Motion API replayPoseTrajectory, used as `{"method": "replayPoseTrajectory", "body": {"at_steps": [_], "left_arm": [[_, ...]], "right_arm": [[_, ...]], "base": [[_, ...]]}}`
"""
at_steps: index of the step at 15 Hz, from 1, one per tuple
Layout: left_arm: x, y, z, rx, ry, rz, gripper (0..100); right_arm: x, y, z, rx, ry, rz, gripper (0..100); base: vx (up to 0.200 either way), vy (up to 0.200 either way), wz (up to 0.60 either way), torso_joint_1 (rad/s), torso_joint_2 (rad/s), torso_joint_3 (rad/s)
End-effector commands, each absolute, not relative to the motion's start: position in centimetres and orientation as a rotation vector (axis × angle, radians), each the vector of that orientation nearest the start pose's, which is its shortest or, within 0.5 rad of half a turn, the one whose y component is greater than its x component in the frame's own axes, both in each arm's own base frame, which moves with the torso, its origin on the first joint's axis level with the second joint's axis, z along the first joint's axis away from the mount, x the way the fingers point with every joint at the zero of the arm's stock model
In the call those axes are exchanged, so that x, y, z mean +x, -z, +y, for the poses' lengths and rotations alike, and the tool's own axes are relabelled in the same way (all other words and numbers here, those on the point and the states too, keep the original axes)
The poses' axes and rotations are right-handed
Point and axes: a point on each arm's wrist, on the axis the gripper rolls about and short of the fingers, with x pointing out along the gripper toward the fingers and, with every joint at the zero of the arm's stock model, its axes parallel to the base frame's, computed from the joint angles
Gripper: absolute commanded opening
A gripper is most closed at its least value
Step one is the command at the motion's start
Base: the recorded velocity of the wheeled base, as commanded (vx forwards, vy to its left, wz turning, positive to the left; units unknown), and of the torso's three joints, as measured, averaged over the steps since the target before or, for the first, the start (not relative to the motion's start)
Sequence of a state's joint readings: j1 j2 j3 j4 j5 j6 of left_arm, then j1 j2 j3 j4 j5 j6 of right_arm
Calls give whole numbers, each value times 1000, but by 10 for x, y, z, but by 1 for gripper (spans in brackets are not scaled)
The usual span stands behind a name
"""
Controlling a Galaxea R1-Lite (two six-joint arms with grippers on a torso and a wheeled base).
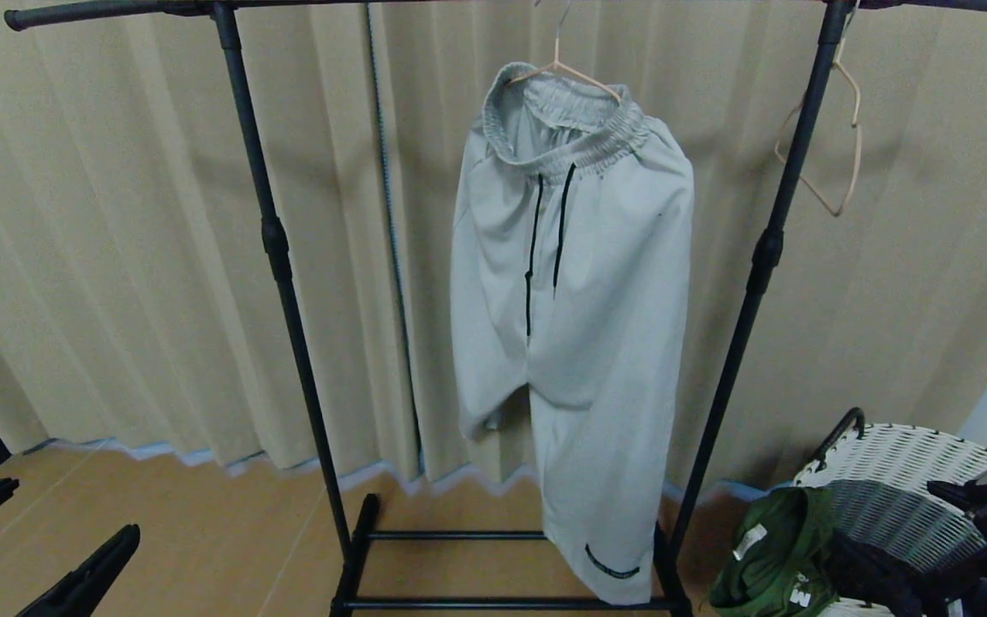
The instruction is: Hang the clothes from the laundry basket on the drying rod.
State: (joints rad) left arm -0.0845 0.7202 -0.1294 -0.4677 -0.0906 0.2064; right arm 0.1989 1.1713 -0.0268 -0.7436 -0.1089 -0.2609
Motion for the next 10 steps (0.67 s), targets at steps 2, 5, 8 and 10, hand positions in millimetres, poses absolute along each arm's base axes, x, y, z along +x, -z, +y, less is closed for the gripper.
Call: {"method": "replayPoseTrajectory", "body": {"at_steps": [2, 5, 8, 10], "left_arm": [[62, -152, -7, 215, 186, 94, 100], [62, -151, -7, 234, 186, 96, 100], [62, -151, -7, 233, 185, 98, 100], [62, -151, -7, 233, 185, 99, 100]], "right_arm": [[119, -107, 22, -322, -143, 397, 100], [119, -108, 22, -322, -143, 396, 100], [119, -107, 22, -322, -143, 397, 100], [119, -108, 21, -322, -141, 396, 100]], "base": [[0, 0, 0, 0, 0, 0], [0, 0, 0, 0, 0, 0], [0, 0, 0, 0, 0, 0], [0, -200, 0, 0, 7, 0]]}}
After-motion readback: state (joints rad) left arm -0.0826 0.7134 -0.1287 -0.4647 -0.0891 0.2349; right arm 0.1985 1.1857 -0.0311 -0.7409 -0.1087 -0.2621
